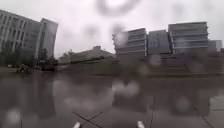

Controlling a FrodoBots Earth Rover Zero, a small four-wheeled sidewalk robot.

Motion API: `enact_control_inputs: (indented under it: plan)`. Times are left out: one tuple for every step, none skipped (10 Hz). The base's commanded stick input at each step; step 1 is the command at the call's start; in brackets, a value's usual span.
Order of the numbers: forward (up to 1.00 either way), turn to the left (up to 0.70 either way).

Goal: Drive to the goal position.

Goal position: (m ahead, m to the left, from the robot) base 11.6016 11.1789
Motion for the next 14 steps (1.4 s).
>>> enact_control_inputs:
  plan:
    - [0.67, 0.00]
    - [0.66, 0.00]
    - [0.55, 0.00]
    - [0.52, 0.00]
    - [0.52, 0.00]
    - [0.52, 0.00]
    - [0.52, 0.00]
    - [0.52, 0.19]
    - [0.54, 0.25]
    - [0.58, 0.14]
    - [0.58, 0.14]
    - [0.58, 0.14]
    - [0.61, 0.15]
    - [0.64, 0.14]
